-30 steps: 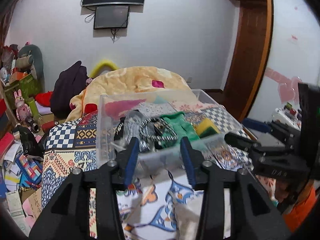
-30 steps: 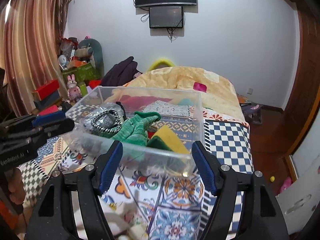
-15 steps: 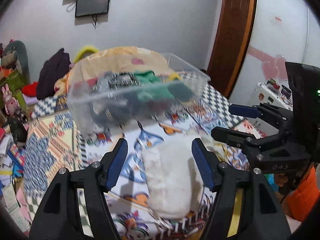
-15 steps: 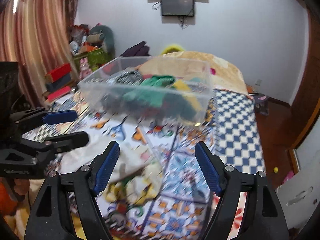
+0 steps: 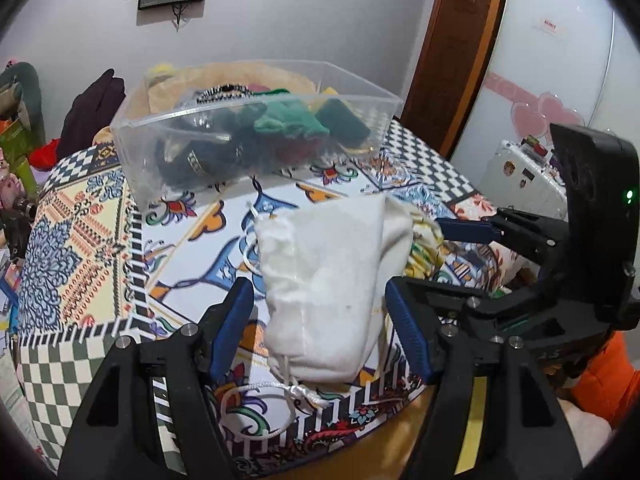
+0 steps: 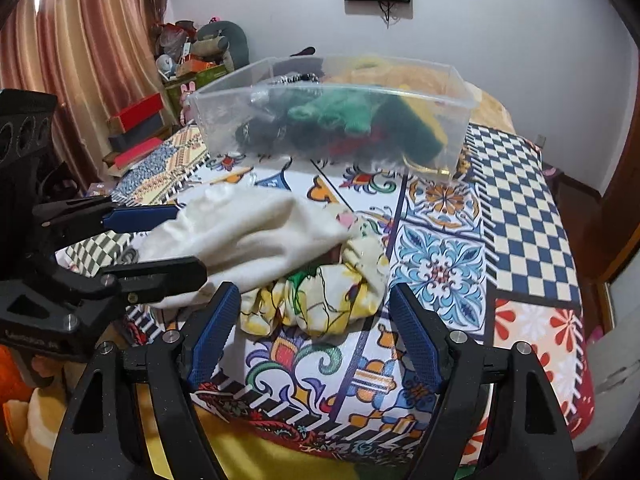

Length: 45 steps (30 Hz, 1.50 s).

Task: Organize soft objects
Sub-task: 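Grasp the white cloth bag with the left gripper while the right grasps the floral scrunchie, then lower the cloth bag and scrunchie into the clear box, opening both grippers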

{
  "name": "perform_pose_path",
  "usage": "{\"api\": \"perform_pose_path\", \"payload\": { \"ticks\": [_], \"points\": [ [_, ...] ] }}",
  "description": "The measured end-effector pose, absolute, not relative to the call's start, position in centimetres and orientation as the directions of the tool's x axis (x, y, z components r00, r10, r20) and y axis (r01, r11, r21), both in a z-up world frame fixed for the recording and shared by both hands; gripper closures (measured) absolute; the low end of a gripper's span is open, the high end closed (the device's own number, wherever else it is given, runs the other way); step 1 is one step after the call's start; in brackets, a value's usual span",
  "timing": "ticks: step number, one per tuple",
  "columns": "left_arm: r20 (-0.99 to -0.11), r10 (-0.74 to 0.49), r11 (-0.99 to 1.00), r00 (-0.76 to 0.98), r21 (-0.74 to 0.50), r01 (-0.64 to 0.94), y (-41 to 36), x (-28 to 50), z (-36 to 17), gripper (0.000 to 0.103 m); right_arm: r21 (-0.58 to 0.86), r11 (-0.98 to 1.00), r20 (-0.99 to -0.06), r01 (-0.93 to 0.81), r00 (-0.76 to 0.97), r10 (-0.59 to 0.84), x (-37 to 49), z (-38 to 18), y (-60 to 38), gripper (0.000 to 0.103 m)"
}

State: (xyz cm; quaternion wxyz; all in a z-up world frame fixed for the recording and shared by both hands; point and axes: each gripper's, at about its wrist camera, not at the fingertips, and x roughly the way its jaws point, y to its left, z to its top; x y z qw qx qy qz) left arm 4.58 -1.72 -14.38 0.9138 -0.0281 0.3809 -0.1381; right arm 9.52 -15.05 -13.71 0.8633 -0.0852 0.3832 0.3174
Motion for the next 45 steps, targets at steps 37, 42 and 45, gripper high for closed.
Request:
{"api": "perform_pose_path", "payload": {
  "ticks": [37, 42, 45],
  "points": [
    [-0.555, -0.144, 0.988, 0.819, -0.12, 0.092, 2.3, 5.4, -8.7, 0.082, 0.056, 0.842, -0.522, -0.536, 0.703, 0.482, 11.2, -6.7, -17.6, 0.09],
    [-0.508, -0.124, 0.99, 0.853, -0.124, 0.07, 3.3, 7.1, -6.1, 0.082, 0.053, 0.844, -0.49, -0.534, 0.722, 0.488, 13.2, -5.1, -16.7, 0.09],
    [-0.49, -0.105, 0.992, 0.865, -0.118, 0.054, 3.5, 8.3, -5.3, 0.082, 0.057, 0.845, -0.481, -0.532, 0.727, 0.49, 14.5, -4.5, -16.0, 0.09]
  ]
}}
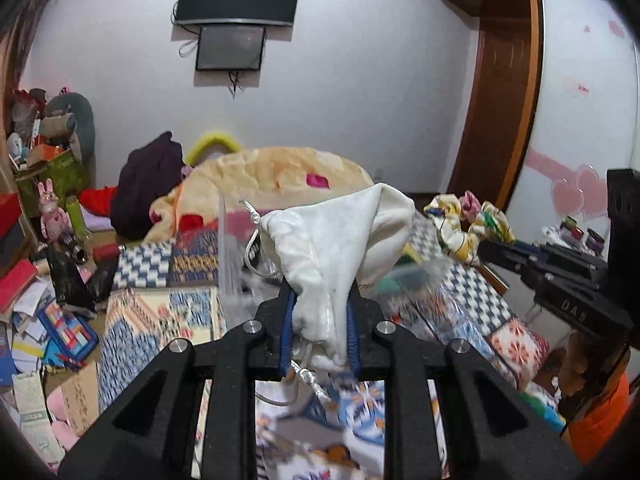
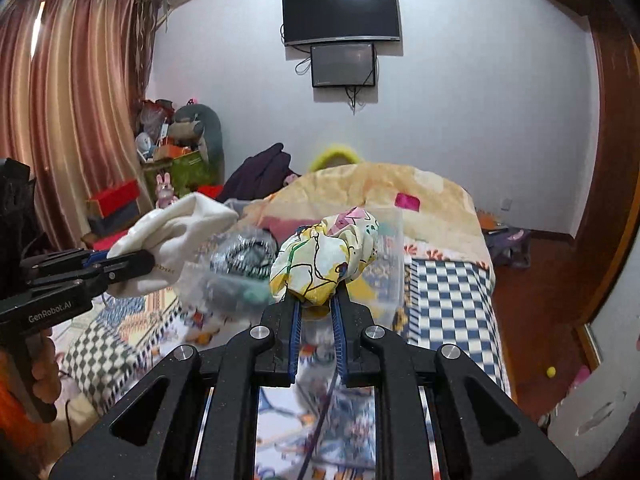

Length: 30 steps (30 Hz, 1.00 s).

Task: Organize soft objects
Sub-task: 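Lower the cloth bag and scrunchie into the clear box, opening both grippers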

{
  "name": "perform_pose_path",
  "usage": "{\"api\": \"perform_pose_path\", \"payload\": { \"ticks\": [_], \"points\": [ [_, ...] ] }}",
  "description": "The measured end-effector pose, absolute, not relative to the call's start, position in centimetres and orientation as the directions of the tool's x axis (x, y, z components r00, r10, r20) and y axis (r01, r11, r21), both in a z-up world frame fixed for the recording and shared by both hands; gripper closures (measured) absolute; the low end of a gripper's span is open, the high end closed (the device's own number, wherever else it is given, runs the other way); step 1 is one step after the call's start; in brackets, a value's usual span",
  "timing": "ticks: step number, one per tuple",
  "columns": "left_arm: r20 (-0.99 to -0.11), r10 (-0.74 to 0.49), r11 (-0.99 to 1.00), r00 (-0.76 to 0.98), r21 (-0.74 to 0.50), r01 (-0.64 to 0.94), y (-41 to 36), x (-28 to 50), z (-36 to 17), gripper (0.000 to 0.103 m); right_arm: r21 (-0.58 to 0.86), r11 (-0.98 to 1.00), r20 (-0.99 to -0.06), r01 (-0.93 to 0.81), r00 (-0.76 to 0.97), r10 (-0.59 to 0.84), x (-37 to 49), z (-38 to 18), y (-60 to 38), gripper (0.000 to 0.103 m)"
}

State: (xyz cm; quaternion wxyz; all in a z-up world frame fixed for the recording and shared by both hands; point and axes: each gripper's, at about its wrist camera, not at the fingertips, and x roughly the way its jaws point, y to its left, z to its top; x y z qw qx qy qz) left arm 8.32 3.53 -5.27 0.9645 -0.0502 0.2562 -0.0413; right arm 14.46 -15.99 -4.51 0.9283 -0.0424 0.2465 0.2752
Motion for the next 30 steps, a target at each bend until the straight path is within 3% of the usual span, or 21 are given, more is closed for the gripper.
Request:
{"api": "perform_pose_path", "payload": {
  "ticks": [6, 21, 27, 30],
  "points": [
    [-0.485, -0.082, 0.991, 0.87, -0.132, 0.02, 4.2, 11.5, -4.7, 0.082, 0.057, 0.849, -0.491, -0.525, 0.726, 0.482, 16.9, -4.7, -14.4, 0.09],
    [-0.602, -0.097, 0.99, 0.793, -0.141, 0.014, 3.7, 18.9, -8.1, 0.082, 0.077, 0.853, -0.588, -0.516, 0.668, 0.457, 21.5, -7.3, -11.7, 0.09],
    [-0.624, -0.074, 0.995, 0.778, -0.093, 0.02, 2.7, 19.6, -9.2, 0.081, 0.072, 0.852, -0.625, -0.519, 0.642, 0.444, 22.1, -8.4, -11.4, 0.087],
    [-0.626, -0.071, 0.996, 0.776, -0.086, 0.022, 2.5, 19.6, -9.3, 0.074, 0.062, 0.851, -0.631, -0.522, 0.64, 0.438, 21.8, -8.4, -11.4, 0.077]
  ]
}}
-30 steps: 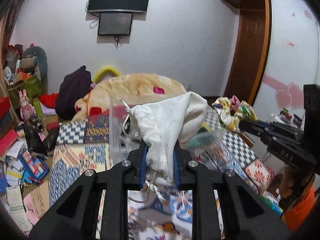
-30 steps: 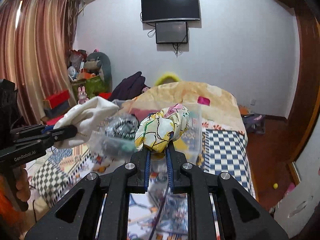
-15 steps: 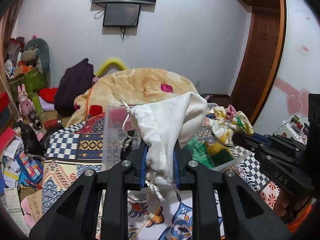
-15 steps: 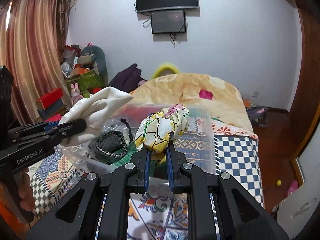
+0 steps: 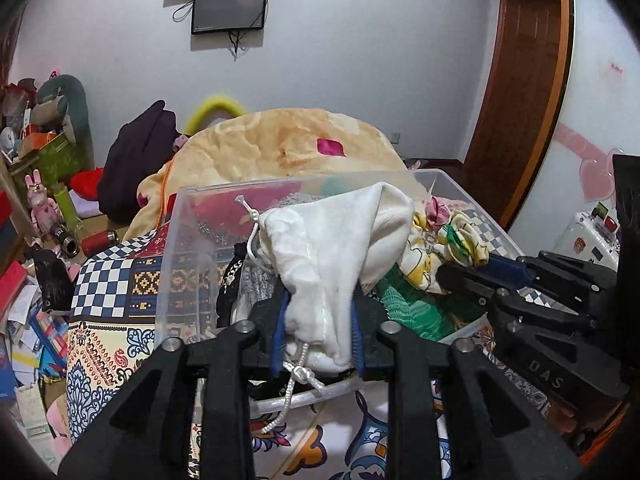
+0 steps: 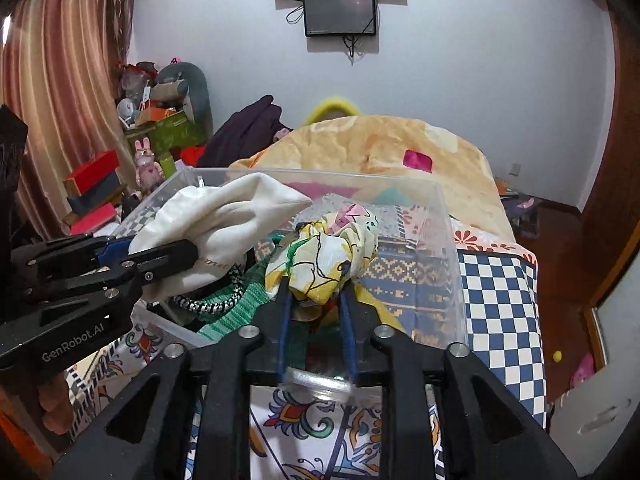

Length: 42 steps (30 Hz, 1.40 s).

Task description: Organize soft objects

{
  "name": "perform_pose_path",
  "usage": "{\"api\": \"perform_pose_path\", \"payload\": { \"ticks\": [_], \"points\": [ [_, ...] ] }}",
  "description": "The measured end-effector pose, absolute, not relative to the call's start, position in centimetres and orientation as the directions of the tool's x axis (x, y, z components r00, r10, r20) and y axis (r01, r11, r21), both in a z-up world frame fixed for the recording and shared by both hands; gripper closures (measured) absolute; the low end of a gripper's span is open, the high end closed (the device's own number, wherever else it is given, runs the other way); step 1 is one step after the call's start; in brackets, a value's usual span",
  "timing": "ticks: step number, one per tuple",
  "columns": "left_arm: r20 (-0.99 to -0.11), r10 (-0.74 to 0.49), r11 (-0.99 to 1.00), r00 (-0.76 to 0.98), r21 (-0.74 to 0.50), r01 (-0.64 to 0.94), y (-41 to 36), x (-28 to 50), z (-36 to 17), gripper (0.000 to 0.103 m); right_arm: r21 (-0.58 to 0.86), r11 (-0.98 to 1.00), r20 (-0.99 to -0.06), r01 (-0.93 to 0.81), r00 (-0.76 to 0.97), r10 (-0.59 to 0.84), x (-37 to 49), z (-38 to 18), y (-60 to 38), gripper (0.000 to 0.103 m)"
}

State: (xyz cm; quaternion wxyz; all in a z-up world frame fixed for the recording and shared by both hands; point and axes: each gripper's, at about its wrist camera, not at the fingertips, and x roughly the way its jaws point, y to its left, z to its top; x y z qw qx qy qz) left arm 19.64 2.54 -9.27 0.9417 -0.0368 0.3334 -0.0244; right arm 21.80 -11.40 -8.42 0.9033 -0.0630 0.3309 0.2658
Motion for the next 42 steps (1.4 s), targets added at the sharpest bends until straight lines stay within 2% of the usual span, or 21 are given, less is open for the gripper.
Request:
{"api": "perform_pose_path", "payload": {
  "ticks": [4, 7, 15, 18, 20, 27, 29, 32, 36, 40, 42],
  "points": [
    [-0.632, -0.08, 0.995, 0.771, -0.093, 0.026, 2.5, 19.4, -9.3, 0.066, 0.056, 0.847, -0.63, -0.529, 0.639, 0.441, 21.6, -8.1, -11.6, 0.065],
    [-0.63, -0.086, 0.995, 0.771, -0.095, 0.034, 2.6, 18.6, -9.1, 0.063, 0.042, 0.85, -0.622, -0.525, 0.652, 0.434, 21.0, -7.6, -11.9, 0.049],
    [-0.58, -0.099, 0.992, 0.809, -0.117, 0.037, 3.2, 14.8, -7.3, 0.06, 0.041, 0.842, -0.557, -0.537, 0.688, 0.466, 18.4, -5.2, -13.7, 0.046],
    [-0.533, -0.089, 0.993, 0.841, -0.111, 0.035, 3.2, 13.0, -5.6, 0.059, 0.037, 0.845, -0.506, -0.534, 0.719, 0.477, 17.0, -3.6, -14.5, 0.037],
    [-0.498, -0.093, 0.993, 0.862, -0.115, 0.04, 3.2, 11.7, -4.3, 0.05, 0.037, 0.847, -0.471, -0.531, 0.738, 0.483, 16.2, -2.7, -14.8, 0.035],
    [-0.384, -0.082, 0.996, 0.92, -0.074, 0.058, 2.4, 7.8, -0.3, 0.045, 0.055, 0.843, -0.373, -0.535, 0.772, 0.514, 13.9, 0.4, -15.9, 0.032],
    [-0.343, -0.076, 0.997, 0.936, -0.055, 0.06, 2.0, 6.5, 0.5, 0.04, 0.053, 0.844, -0.338, -0.534, 0.785, 0.519, 13.2, 1.1, -16.1, 0.024],
    [-0.285, -0.054, 0.998, 0.957, -0.031, 0.048, 1.4, 4.7, 1.5, 0.032, 0.047, 0.845, -0.293, -0.533, 0.801, 0.522, 12.1, 1.8, -16.2, 0.022],
    [-0.252, -0.062, 0.998, 0.966, -0.028, 0.057, 1.1, 3.5, 2.2, 0.028, 0.048, 0.844, -0.263, -0.535, 0.808, 0.527, 11.0, 2.2, -16.3, 0.018],
    [-0.228, -0.07, 0.997, 0.971, -0.031, 0.064, 0.9, 2.6, 2.5, 0.016, 0.037, 0.852, -0.225, -0.523, 0.826, 0.517, 10.0, 2.3, -16.4, 0.006],
    [-0.216, -0.071, 0.997, 0.974, -0.032, 0.065, 0.8, 2.2, 2.5, 0.013, 0.035, 0.858, -0.207, -0.512, 0.836, 0.508, 9.6, 2.3, -16.5, 0.003]
  ]
}}
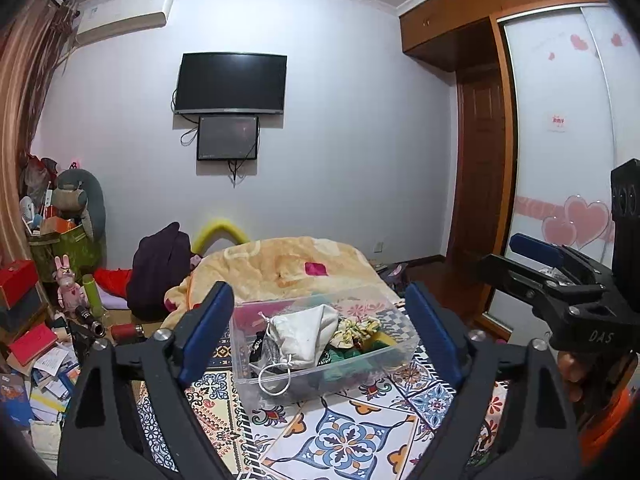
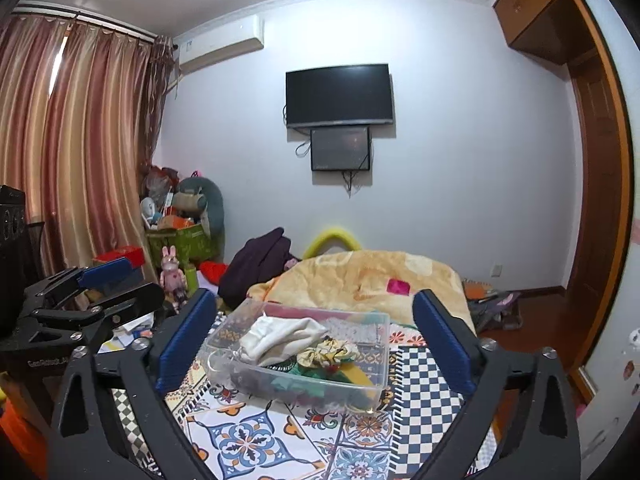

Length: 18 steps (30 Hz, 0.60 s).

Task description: Organize soft objects

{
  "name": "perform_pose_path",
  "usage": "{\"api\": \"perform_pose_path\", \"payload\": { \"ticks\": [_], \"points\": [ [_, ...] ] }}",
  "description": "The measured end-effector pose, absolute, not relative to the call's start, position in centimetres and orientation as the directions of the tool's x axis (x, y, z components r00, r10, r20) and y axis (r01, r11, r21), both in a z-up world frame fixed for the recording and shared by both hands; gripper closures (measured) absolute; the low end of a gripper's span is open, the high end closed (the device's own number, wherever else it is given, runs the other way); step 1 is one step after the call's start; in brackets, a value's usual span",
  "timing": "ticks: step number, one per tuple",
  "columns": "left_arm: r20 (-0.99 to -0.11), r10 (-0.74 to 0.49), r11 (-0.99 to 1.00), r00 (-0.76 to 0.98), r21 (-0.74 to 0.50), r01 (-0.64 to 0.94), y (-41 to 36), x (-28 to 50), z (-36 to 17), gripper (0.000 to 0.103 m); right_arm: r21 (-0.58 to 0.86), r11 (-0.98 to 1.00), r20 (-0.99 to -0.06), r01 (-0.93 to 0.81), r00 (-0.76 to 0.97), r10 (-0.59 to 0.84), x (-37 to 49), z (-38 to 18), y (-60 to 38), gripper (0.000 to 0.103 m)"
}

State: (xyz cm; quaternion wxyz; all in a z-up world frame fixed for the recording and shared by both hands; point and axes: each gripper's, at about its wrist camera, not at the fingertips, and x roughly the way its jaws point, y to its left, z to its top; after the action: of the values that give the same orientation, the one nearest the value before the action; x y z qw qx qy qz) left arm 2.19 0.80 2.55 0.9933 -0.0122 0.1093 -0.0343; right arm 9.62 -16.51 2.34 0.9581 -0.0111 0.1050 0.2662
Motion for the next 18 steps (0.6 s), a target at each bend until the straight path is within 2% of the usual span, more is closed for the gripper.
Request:
{"api": "perform_pose_path", "payload": {
  "ticks": [5, 18],
  "points": [
    [-0.191, -0.056, 0.998, 0.98, -0.024, 0.052, 0.35, 1.43, 2.72, 0.004, 0.041, 0.862, -0.192, -0.505, 0.843, 0.503, 9.42, 2.41, -16.63, 0.0],
    [-0.184, -0.052, 0.999, 0.982, -0.026, 0.048, 0.3, 1.05, 2.73, 0.001, 0.049, 0.859, -0.193, -0.51, 0.839, 0.509, 8.71, 2.05, -16.84, 0.0]
  ]
}}
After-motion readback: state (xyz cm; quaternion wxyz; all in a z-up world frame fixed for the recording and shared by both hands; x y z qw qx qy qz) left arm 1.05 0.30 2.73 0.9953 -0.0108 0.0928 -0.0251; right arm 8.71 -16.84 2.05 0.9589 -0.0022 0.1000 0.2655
